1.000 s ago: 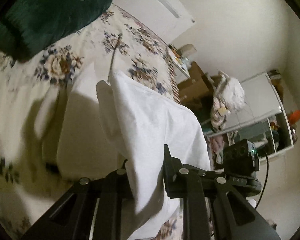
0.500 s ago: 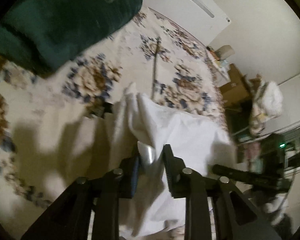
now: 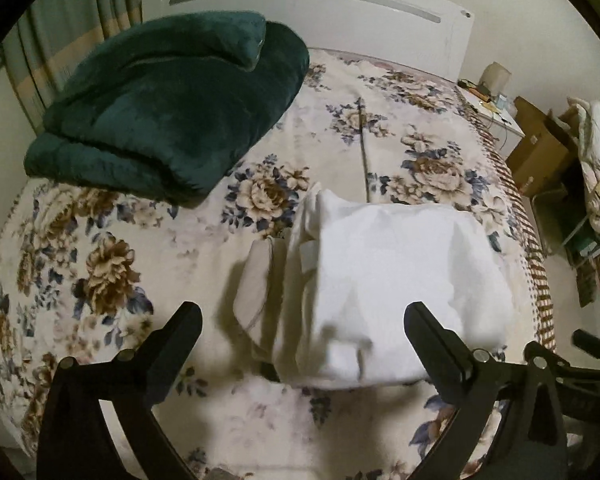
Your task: Fold small clothes
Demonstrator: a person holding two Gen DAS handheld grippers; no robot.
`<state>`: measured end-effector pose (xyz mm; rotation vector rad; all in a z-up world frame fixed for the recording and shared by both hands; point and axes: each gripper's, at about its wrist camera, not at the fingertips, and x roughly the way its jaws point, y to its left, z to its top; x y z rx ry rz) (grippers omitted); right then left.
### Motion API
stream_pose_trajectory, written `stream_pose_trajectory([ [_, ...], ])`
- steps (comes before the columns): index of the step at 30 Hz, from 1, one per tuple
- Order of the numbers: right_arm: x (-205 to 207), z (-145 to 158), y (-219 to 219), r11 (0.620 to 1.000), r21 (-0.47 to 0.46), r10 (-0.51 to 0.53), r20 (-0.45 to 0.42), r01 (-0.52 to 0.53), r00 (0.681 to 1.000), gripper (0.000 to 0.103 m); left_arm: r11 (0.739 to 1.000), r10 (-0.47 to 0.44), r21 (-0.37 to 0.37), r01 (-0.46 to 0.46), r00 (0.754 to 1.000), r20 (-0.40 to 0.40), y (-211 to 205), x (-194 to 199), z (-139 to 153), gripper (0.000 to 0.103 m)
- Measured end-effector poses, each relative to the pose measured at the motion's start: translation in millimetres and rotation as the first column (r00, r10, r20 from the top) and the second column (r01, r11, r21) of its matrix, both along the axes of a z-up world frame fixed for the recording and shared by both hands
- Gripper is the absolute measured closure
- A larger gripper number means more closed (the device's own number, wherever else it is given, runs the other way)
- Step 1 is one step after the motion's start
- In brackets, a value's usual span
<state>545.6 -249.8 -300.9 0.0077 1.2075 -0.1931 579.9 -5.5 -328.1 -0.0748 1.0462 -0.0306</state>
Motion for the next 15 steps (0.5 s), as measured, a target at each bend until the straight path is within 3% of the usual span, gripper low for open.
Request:
stream_pose_trajectory([
  [5,-47,61,7,0.997,-0.078,-0.021,0.097,0.028,0.995,0.000,1.000,-0.025,0.014,0.024,0.999,0.040,-11,-30,39,0.000],
  [15,-150,176,21,0.991,-0.118,-0.031,0.246,0.061,0.969,0.000,0.997,-0.057,0.056,0.048,0.983,0.173,-24,-118,141,0.000],
])
